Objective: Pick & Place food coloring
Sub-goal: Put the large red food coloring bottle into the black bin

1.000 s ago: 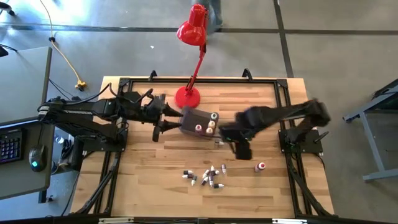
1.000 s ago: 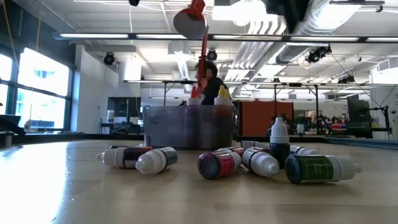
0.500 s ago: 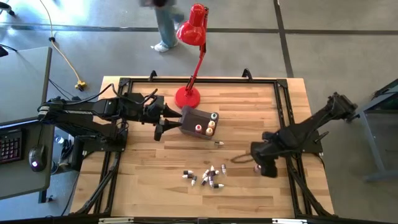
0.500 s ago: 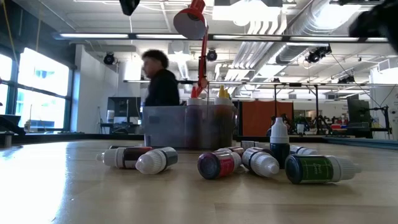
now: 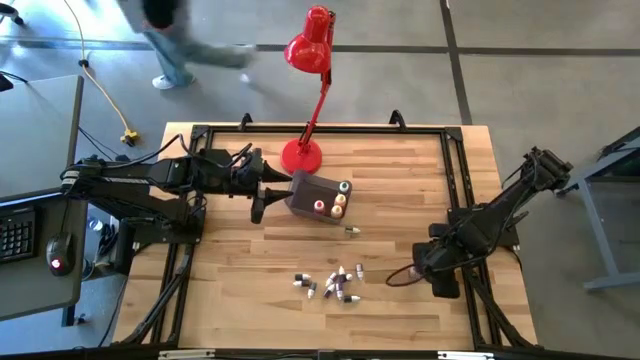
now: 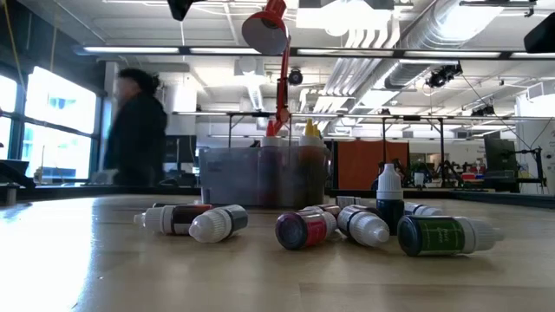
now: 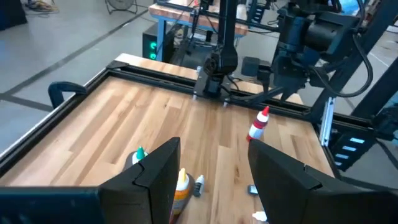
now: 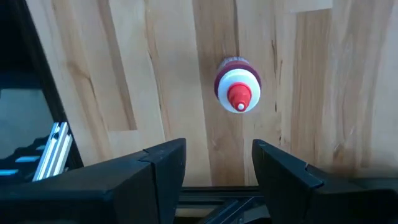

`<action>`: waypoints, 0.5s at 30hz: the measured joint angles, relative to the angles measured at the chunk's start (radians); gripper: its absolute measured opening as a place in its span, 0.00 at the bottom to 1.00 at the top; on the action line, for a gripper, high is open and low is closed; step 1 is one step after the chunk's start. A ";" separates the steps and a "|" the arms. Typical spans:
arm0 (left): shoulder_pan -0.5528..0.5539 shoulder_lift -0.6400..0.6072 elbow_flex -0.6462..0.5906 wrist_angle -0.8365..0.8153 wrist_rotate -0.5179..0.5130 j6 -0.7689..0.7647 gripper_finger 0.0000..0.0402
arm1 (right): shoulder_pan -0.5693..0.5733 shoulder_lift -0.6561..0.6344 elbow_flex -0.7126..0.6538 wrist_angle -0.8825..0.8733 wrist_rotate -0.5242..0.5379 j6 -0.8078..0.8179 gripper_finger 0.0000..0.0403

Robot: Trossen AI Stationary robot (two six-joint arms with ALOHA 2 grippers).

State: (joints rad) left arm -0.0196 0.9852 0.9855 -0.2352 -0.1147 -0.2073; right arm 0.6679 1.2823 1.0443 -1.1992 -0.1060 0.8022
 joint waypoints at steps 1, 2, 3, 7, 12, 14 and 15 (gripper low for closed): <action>0.000 0.000 0.000 0.000 -0.002 0.000 0.47 | 0.009 0.000 0.000 0.000 0.009 0.016 0.44; 0.000 0.000 0.000 0.000 -0.005 0.000 0.47 | 0.018 0.000 0.000 0.001 0.019 0.033 0.44; 0.000 0.000 0.000 0.000 -0.006 0.000 0.47 | 0.027 0.000 0.000 0.004 0.023 0.047 0.44; 0.000 0.008 0.002 -0.002 -0.009 0.000 0.47 | 0.051 0.000 0.000 0.014 0.049 0.084 0.44; 0.000 0.007 0.002 -0.001 -0.009 0.000 0.47 | 0.059 0.001 0.000 0.026 0.162 0.081 0.44; 0.000 0.007 0.002 -0.002 -0.009 0.000 0.47 | 0.054 0.001 0.000 0.022 0.187 0.081 0.44; 0.000 0.007 0.002 -0.002 -0.009 0.000 0.47 | 0.052 0.001 0.000 0.023 0.191 0.081 0.44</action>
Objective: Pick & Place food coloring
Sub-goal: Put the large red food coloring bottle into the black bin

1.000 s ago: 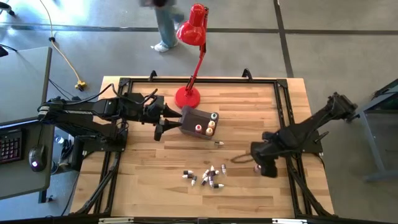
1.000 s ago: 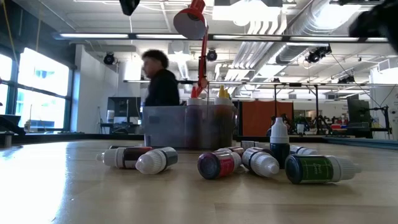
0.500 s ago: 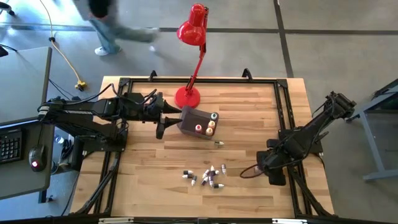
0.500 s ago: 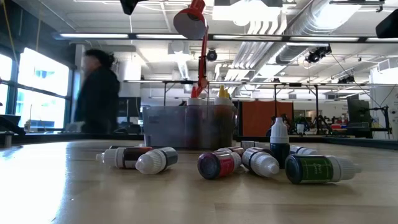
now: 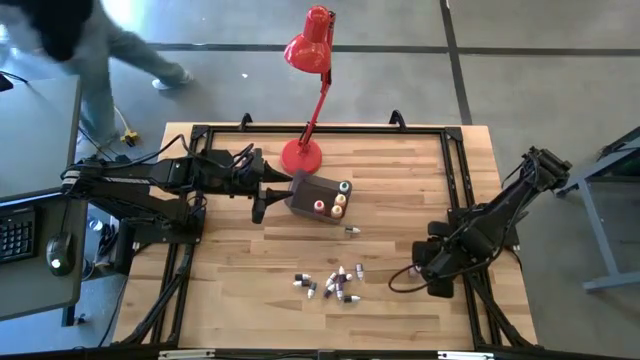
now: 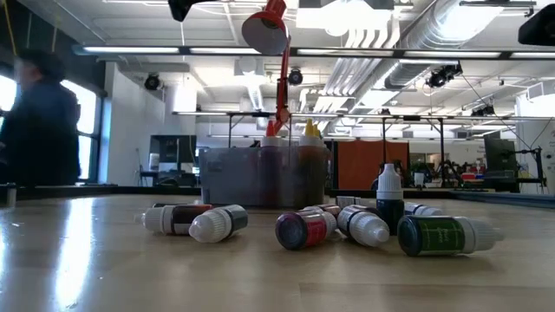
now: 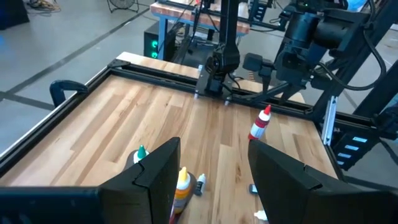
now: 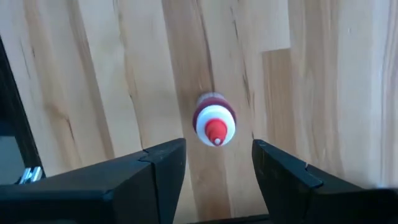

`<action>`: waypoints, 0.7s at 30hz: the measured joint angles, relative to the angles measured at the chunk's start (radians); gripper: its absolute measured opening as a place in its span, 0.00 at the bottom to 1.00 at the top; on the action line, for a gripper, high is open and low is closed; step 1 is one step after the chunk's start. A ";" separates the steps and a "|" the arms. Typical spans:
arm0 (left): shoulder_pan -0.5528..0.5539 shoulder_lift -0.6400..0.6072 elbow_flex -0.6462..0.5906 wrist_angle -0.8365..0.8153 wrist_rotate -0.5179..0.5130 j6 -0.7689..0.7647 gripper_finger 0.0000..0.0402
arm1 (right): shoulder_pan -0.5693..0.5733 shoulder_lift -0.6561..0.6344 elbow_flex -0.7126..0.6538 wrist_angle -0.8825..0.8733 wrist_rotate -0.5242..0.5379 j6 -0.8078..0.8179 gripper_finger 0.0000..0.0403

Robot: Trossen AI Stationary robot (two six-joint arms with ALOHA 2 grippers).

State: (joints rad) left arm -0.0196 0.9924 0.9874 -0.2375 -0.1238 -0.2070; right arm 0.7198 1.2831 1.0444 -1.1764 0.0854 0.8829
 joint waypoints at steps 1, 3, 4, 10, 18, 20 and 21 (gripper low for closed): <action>0.000 0.000 0.000 -0.001 0.000 0.000 0.47 | -0.002 0.000 0.000 0.003 0.000 0.000 0.44; 0.000 0.000 0.000 0.000 0.000 0.000 0.47 | -0.008 0.000 0.000 0.019 -0.013 -0.001 0.44; 0.000 0.000 0.000 0.000 0.000 0.000 0.47 | -0.011 0.000 0.000 0.030 -0.015 -0.002 0.44; 0.000 0.000 0.000 -0.001 0.004 -0.002 0.47 | -0.021 0.001 -0.075 0.081 -0.045 0.001 0.44; 0.000 0.000 0.000 0.000 0.008 -0.010 0.47 | -0.026 0.001 -0.170 0.205 -0.070 0.011 0.44; 0.000 0.000 0.000 0.000 0.008 -0.011 0.47 | -0.026 0.001 -0.175 0.210 -0.069 0.009 0.44; 0.000 0.000 0.000 0.000 0.008 -0.011 0.47 | -0.026 0.001 -0.176 0.207 -0.068 0.009 0.44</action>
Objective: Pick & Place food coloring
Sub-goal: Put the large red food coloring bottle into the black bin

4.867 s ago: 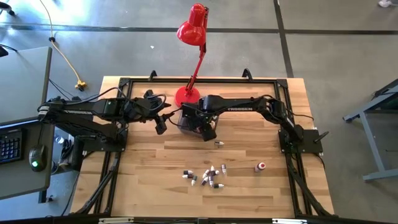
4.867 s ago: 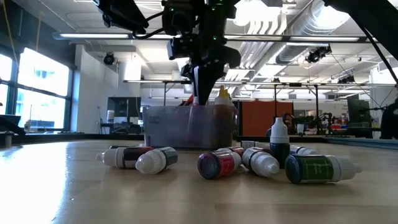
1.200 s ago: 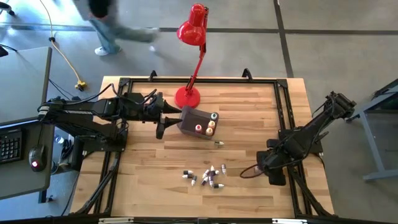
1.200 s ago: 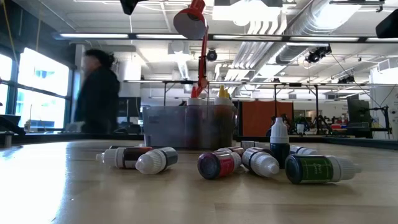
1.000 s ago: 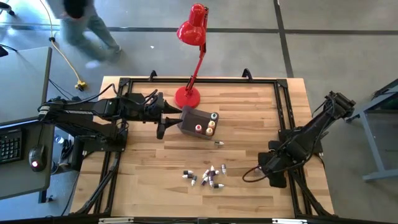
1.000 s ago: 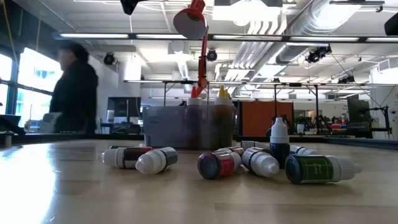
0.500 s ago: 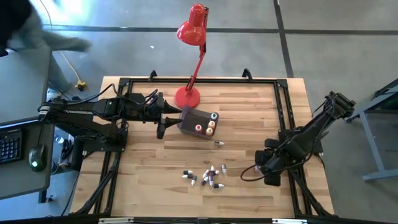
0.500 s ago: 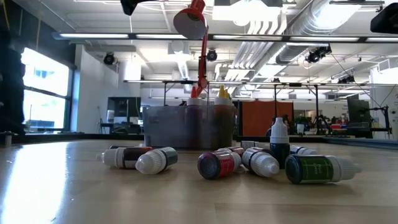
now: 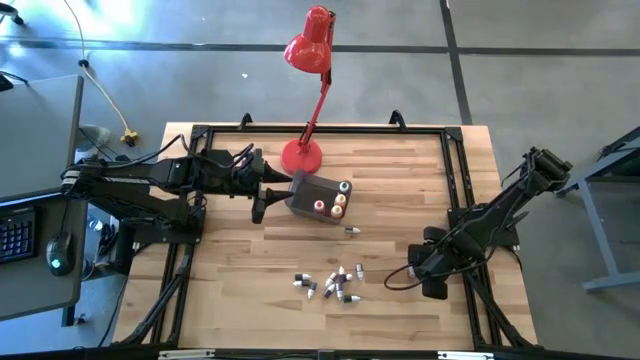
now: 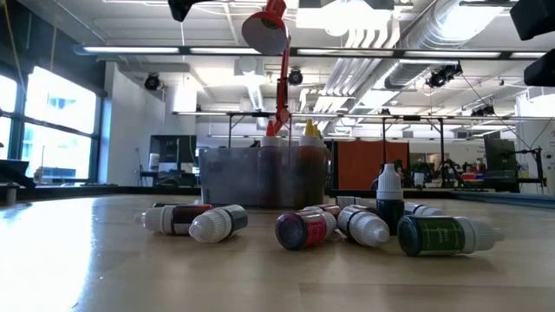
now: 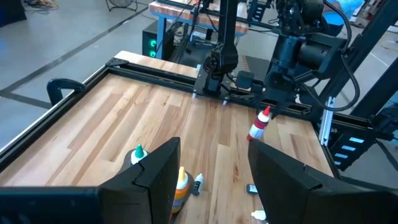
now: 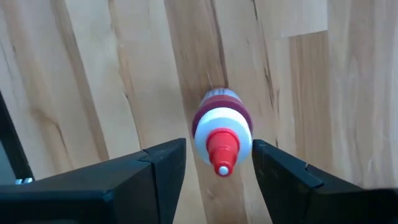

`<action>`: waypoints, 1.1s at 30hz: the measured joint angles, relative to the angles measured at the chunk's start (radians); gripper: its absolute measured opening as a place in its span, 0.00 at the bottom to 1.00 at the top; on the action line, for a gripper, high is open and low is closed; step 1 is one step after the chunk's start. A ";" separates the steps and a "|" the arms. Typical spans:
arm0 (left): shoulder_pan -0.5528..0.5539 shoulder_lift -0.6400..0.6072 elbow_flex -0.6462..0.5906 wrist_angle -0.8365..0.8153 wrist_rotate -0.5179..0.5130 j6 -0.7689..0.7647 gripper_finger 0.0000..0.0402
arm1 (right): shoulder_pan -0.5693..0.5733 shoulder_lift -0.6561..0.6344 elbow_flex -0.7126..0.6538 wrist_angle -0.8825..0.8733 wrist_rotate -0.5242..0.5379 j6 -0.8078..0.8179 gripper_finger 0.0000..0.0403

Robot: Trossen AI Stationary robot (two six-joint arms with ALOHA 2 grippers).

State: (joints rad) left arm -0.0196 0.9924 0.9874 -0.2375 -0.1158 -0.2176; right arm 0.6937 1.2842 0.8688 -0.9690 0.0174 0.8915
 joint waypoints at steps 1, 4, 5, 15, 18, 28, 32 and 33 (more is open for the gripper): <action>0.000 0.000 0.000 0.000 0.000 0.000 0.47 | 0.000 0.000 0.000 0.000 0.004 -0.001 0.44; 0.000 0.000 0.000 0.000 0.000 0.000 0.47 | 0.000 0.000 0.000 0.002 0.039 -0.002 0.44; 0.000 0.000 0.000 0.000 0.000 0.000 0.47 | 0.000 0.000 0.000 0.002 0.051 -0.002 0.44; 0.000 0.000 0.000 0.000 -0.001 0.000 0.47 | 0.000 0.000 0.000 0.003 0.066 0.001 0.44; 0.000 0.000 0.000 0.000 -0.001 0.000 0.47 | 0.000 0.000 0.000 0.003 0.083 0.021 0.40; 0.000 0.000 0.000 0.000 -0.001 0.000 0.47 | -0.054 0.000 0.000 0.016 0.032 0.024 0.27; 0.000 0.000 -0.001 0.000 -0.001 0.000 0.47 | -0.093 0.001 0.013 0.061 0.017 -0.020 0.27; 0.000 0.000 -0.001 0.000 -0.001 0.000 0.47 | -0.102 0.002 0.025 0.063 0.018 -0.038 0.27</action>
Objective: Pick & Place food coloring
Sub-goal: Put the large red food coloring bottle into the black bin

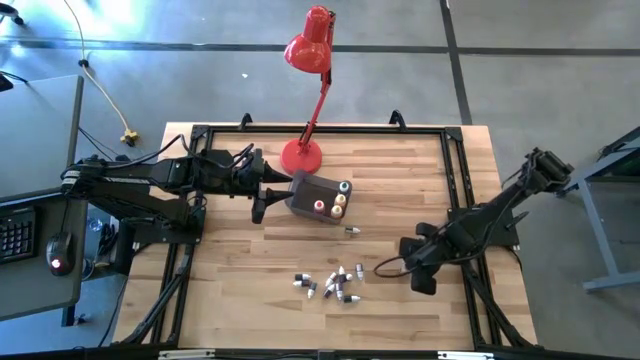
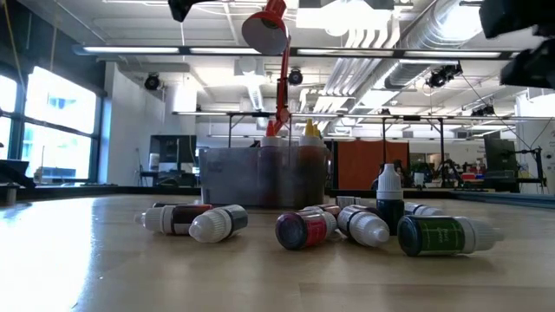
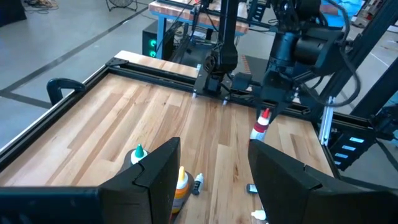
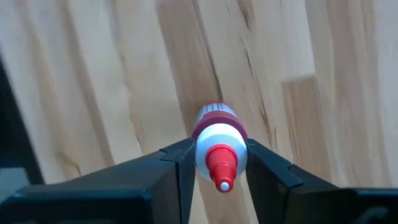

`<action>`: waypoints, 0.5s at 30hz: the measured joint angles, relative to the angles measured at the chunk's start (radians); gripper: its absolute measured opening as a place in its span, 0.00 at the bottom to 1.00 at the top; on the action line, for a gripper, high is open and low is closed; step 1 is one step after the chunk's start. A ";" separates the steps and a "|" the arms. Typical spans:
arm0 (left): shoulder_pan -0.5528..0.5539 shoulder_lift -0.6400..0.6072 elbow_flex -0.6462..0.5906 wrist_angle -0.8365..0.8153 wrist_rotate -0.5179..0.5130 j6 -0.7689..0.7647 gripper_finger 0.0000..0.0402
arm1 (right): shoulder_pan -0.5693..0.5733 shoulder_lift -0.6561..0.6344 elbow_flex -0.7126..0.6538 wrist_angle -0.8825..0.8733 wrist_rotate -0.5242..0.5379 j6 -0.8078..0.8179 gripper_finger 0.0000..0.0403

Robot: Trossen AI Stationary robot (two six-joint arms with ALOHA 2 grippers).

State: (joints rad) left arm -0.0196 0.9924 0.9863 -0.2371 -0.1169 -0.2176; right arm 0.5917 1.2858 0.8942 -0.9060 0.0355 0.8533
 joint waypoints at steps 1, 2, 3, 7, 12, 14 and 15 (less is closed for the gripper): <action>0.000 0.000 0.000 0.000 0.000 0.000 0.47 | -0.011 0.000 0.015 0.003 0.003 -0.021 0.27; 0.000 0.000 0.000 0.000 0.000 0.000 0.47 | -0.022 0.000 0.032 0.007 0.007 -0.043 0.27; 0.000 0.000 0.000 0.000 0.000 0.000 0.47 | -0.034 0.000 0.051 0.008 0.012 -0.076 0.27; 0.000 0.000 0.000 0.000 0.000 0.000 0.47 | -0.102 0.000 0.122 0.079 0.016 -0.258 0.27; 0.000 0.000 0.000 0.000 0.000 0.000 0.47 | -0.226 0.000 0.188 0.248 -0.031 -0.498 0.28; 0.000 0.000 0.000 0.000 0.000 0.000 0.47 | -0.290 0.000 0.212 0.277 -0.031 -0.578 0.28; 0.000 0.000 0.000 0.000 0.000 0.000 0.47 | -0.326 0.000 0.224 0.284 -0.031 -0.618 0.28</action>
State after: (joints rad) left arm -0.0196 0.9928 0.9859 -0.2374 -0.1169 -0.2173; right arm 0.2655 1.2854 1.1181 -0.6217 0.0045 0.2357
